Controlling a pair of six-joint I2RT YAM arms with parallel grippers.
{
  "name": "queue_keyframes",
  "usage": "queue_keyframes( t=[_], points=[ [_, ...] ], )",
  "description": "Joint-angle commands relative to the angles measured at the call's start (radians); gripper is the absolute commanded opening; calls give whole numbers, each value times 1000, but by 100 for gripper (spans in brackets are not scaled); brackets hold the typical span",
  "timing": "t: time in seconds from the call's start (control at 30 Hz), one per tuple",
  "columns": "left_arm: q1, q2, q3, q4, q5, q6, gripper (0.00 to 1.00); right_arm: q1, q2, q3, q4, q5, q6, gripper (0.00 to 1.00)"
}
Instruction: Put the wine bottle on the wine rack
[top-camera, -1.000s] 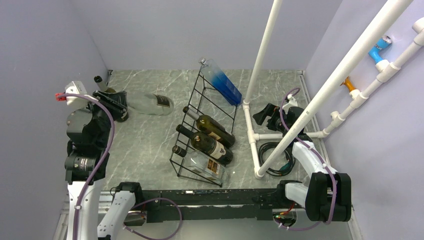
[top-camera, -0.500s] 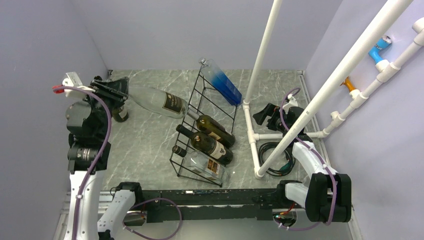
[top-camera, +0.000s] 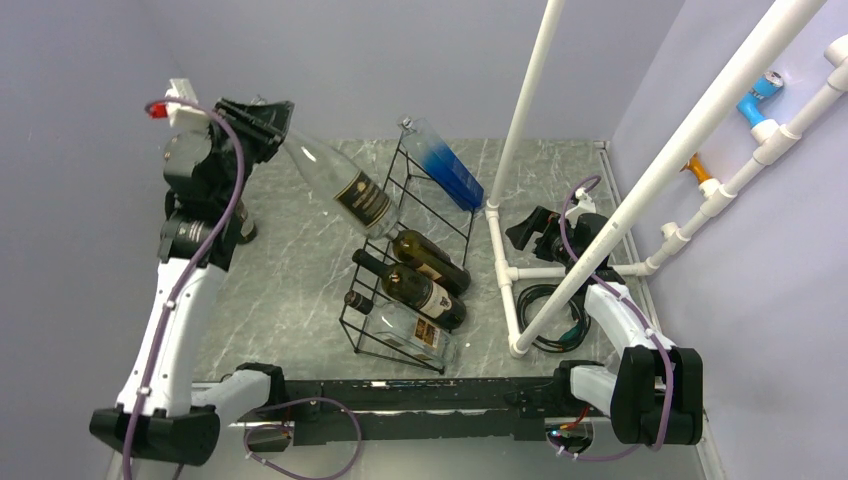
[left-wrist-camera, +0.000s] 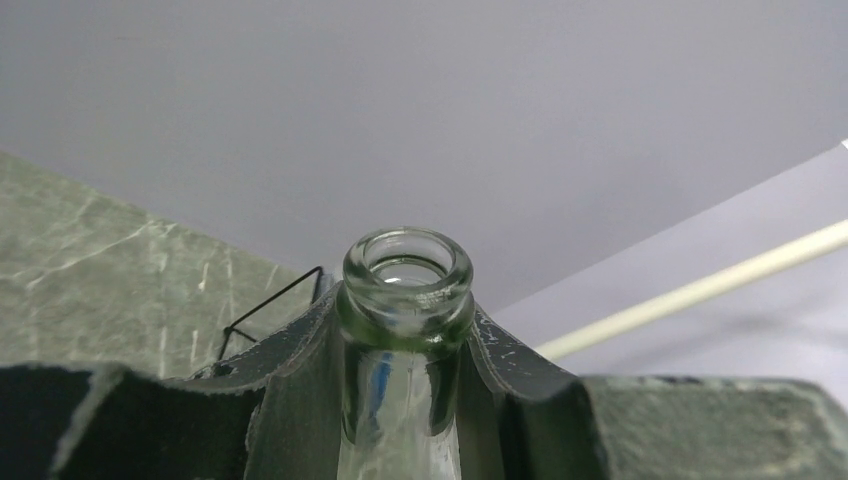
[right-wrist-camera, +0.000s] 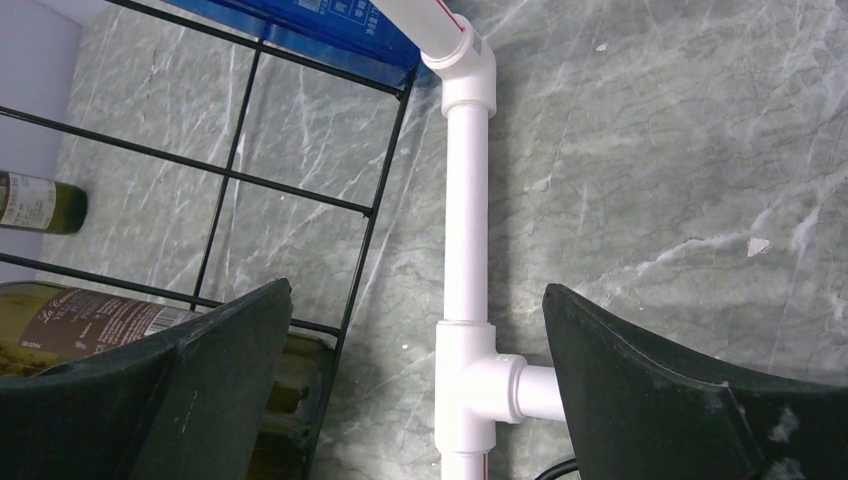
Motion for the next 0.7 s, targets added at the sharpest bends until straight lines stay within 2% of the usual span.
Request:
queue_keyframes(
  t=[0.0, 0.17, 0.67],
  points=[
    [-104, 64, 194, 179, -108, -58, 0, 3, -2, 10, 37, 1, -4, 100],
    [-210, 161, 251, 208, -202, 3, 0, 4, 6, 12, 37, 2, -6, 100],
    [-310, 374, 276, 280, -289, -4, 0, 3, 5, 13, 36, 1, -6, 100]
  ],
)
